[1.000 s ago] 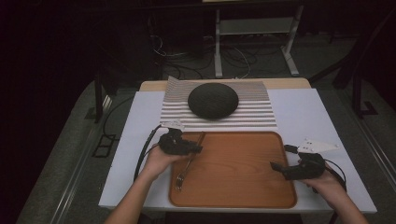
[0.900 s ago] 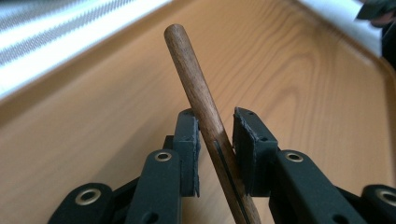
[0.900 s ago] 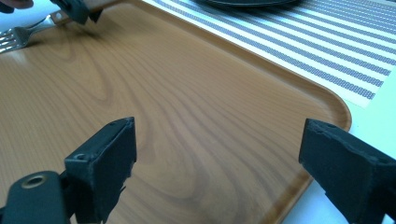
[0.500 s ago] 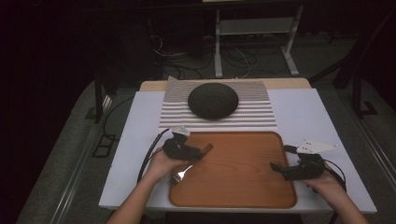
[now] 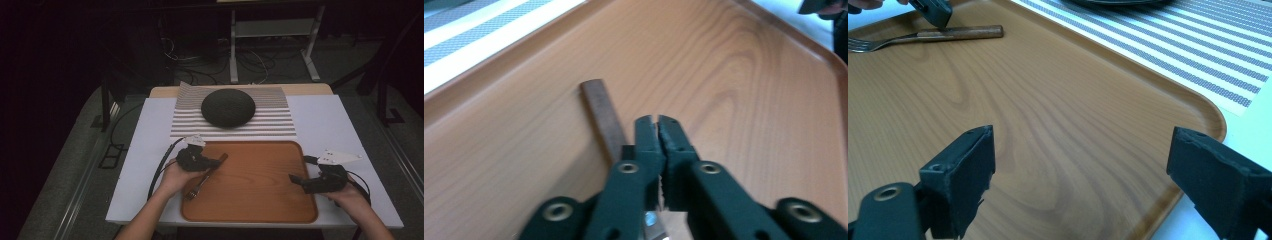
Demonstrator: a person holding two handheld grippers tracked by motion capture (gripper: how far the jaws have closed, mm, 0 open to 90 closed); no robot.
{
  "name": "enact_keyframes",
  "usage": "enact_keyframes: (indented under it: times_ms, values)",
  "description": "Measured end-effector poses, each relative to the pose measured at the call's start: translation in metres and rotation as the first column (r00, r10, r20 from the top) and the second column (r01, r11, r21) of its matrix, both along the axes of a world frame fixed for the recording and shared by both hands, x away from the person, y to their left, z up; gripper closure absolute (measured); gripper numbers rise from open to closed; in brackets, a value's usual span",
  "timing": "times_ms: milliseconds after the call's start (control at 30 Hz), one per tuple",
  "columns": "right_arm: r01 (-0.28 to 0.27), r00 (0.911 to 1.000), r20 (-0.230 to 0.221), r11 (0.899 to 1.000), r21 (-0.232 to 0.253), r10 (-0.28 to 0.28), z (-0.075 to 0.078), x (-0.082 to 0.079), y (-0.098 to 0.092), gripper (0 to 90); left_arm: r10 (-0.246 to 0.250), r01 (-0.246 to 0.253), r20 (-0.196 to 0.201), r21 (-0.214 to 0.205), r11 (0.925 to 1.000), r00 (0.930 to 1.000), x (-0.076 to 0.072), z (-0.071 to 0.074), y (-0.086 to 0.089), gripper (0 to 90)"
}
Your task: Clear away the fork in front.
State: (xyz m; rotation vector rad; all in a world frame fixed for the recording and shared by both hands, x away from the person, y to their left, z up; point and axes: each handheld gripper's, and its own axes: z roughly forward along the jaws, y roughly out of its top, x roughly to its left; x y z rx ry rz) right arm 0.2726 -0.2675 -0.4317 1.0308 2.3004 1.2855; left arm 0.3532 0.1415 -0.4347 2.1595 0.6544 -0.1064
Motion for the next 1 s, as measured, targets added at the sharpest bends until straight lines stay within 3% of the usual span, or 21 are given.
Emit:
enact_keyframes:
  times_ms: [133, 267, 1000]
  values:
    - [-0.001, 1.0000, 0.000, 1.000, -0.006, 0.001, 0.000, 0.001, 0.001, 12.2, -0.024, 0.024, -0.010, 0.027, 0.9993, 0.9997, -0.003, -0.005, -0.008, 89.4]
    - [-0.001, 1.0000, 0.003, 1.000, -0.008, 0.001, 0.000, 0.000, 0.002, 12.4, -0.022, 0.023, -0.016, 0.084, 0.9962, 0.9996, -0.003, -0.010, -0.009, 89.4]
    - [-0.002, 1.0000, 0.002, 1.000, -0.014, 0.002, -0.001, 0.000, 0.002, 12.4, 0.080, -0.079, -0.001, 0.097, 0.9921, 0.9968, 0.006, -0.007, 0.031, 89.3]
